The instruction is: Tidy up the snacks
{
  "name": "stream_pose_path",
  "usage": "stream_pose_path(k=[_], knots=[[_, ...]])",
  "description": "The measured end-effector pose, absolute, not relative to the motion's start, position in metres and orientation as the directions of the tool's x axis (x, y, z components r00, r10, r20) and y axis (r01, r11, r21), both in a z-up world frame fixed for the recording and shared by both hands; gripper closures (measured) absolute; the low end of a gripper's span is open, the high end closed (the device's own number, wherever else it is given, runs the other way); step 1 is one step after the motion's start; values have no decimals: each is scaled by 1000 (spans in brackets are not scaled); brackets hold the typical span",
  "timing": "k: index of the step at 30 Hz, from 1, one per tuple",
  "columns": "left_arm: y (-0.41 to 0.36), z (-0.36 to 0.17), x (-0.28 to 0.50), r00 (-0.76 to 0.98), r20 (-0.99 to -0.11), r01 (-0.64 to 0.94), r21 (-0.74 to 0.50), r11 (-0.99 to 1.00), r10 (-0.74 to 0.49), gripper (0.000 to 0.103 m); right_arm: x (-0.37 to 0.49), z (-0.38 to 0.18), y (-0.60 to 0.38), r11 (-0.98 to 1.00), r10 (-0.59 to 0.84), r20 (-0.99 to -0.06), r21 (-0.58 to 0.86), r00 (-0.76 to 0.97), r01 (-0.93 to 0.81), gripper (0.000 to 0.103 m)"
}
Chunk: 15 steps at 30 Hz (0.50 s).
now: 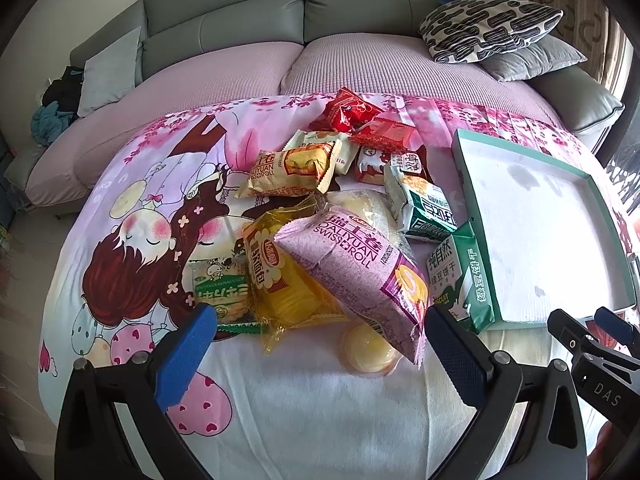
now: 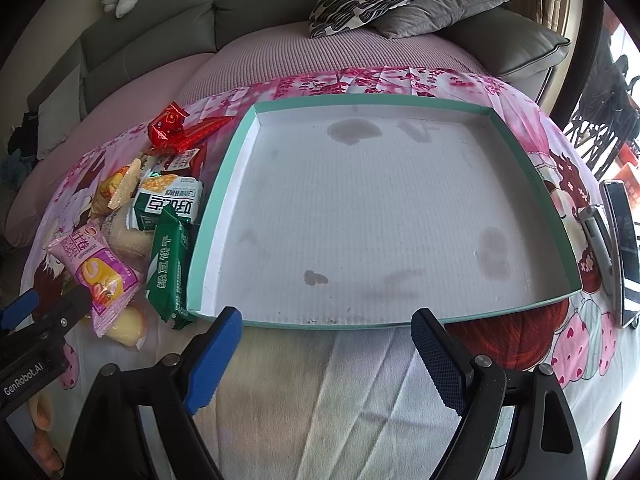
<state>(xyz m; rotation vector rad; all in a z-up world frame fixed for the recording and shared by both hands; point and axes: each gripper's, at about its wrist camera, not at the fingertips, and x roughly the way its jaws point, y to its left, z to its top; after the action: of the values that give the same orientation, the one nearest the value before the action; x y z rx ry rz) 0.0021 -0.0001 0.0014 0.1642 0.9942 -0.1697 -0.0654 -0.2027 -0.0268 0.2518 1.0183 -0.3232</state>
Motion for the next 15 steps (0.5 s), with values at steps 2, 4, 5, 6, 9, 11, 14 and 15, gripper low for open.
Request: stream_pose_path(k=[2, 4, 5, 6, 9, 11, 14, 15], knots=[[1, 2, 2, 535, -842, 212, 56, 976, -68, 0, -66, -27, -203, 924, -146, -862, 56, 485, 378, 14], [0, 2, 3, 536, -842, 209, 55, 976, -68, 0, -66, -27, -203, 924, -146, -863, 56, 485, 378, 14], [1, 2, 3, 536, -841, 209, 53, 977, -69, 0, -66, -27, -203, 924, -145, -863, 57, 485, 378, 14], [0, 2, 3, 536, -841, 208, 54, 977, -68, 0, -66, -27, -203, 924, -145, -863, 57, 484, 378, 14], [1, 3, 2, 537, -841, 206, 57, 977, -64, 0, -65, -26, -203, 924, -145, -862, 58, 485, 378, 14], [1, 3, 2, 537, -841, 204, 56, 977, -64, 0, -65, -26, -203, 924, -144, -863, 58, 485, 378, 14], [1, 2, 3, 531, -845, 200, 49, 979, -66, 0, -65, -27, -203, 924, -144, -862, 59, 485, 379, 14], [1, 2, 3, 528, -846, 197, 47, 979, -65, 0, -66, -27, -204, 924, -144, -862, 58, 485, 379, 14]])
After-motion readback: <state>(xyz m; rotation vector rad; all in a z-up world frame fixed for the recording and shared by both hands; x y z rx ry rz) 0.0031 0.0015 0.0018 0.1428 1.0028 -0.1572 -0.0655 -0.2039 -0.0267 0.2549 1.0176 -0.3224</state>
